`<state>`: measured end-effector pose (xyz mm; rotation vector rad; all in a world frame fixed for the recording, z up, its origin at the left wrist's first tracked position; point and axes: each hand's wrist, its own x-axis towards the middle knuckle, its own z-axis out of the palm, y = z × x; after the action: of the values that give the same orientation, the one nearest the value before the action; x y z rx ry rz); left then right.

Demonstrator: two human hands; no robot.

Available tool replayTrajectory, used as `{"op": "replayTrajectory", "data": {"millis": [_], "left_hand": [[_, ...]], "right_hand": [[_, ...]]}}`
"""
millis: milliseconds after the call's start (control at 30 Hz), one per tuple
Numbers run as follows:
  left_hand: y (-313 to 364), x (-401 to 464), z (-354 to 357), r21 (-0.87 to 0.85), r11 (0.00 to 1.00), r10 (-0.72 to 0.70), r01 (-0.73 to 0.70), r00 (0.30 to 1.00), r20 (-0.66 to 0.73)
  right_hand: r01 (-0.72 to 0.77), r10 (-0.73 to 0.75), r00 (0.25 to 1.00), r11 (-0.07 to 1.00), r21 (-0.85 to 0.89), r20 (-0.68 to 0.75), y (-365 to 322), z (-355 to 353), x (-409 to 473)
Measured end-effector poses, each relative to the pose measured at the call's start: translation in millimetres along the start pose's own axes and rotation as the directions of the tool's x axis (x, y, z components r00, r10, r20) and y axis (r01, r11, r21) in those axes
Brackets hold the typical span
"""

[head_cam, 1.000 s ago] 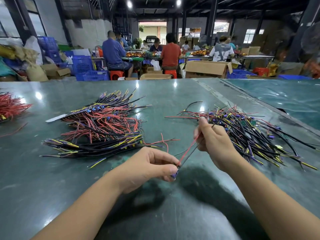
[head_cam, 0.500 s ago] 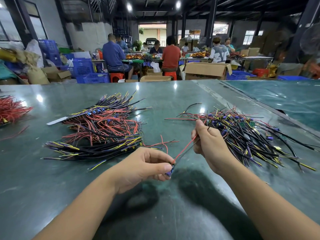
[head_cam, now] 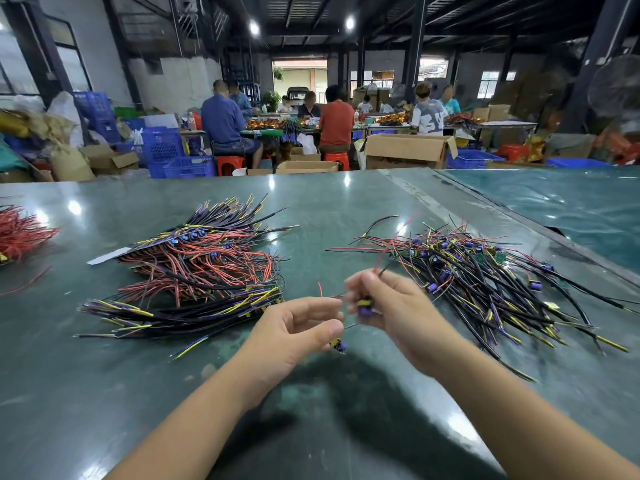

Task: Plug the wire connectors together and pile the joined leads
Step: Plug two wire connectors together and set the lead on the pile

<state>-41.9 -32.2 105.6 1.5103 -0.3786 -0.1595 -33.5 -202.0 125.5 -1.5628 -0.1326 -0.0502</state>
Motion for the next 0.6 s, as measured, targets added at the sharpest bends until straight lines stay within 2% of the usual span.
{"op": "replayTrajectory", "data": {"millis": [33, 100, 167, 233, 267, 333, 367, 400, 433, 500, 533, 600], "left_hand": [[0, 0, -1, 0.028, 1.000, 0.002, -0.001, 1.000, -0.030], [0, 1, -3, 0.055, 0.998, 0.009, -0.004, 0.996, -0.091], [0, 2, -6, 0.055, 0.998, 0.023, -0.015, 0.991, -0.130], [0, 1, -7, 0.043, 0.999, 0.031, -0.026, 0.992, -0.122], [0, 1, -8, 0.026, 0.999, 0.031, -0.028, 0.994, -0.108], [1, 1, -10, -0.032, 0.999, 0.029, -0.032, 0.995, -0.094], [2, 1, -12, -0.063, 0.997, 0.027, -0.033, 0.995, -0.097], [2, 2, -13, -0.086, 0.996, 0.024, -0.033, 0.994, -0.104], [2, 3, -14, -0.092, 0.995, 0.018, -0.029, 0.993, -0.114], [0, 4, -15, -0.061, 0.998, 0.011, -0.020, 0.990, -0.141], [-1, 5, -16, -0.029, 0.999, 0.010, -0.015, 0.987, -0.159], [-3, 6, -16, 0.029, 1.000, -0.006, 0.011, 0.983, -0.182]], "right_hand": [[0.001, -0.005, 0.997, 0.999, -0.046, -0.071, -3, -8, 9], [-0.015, -0.033, 0.983, 0.966, -0.258, -0.182, -9, -31, 33], [-0.070, -0.067, 0.966, 0.863, -0.500, -0.250, -17, -56, 59], [-0.137, -0.051, 0.962, 0.758, -0.637, -0.267, -22, -80, 81], [-0.178, -0.020, 0.965, 0.683, -0.709, -0.261, -24, -89, 90], [-0.271, 0.021, 0.957, 0.424, -0.864, -0.289, -32, -100, 99], [-0.294, -0.009, 0.950, 0.306, -0.905, -0.312, -35, -102, 101], [-0.300, -0.054, 0.946, 0.238, -0.924, -0.321, -39, -99, 101], [-0.289, -0.100, 0.943, 0.222, -0.931, -0.316, -40, -94, 98], [-0.196, -0.177, 0.950, 0.297, -0.934, -0.256, -39, -72, 85], [-0.132, -0.165, 0.965, 0.357, -0.925, -0.202, -35, -59, 76], [-0.045, -0.010, 0.998, 0.485, -0.874, -0.057, -25, -34, 54]]}}
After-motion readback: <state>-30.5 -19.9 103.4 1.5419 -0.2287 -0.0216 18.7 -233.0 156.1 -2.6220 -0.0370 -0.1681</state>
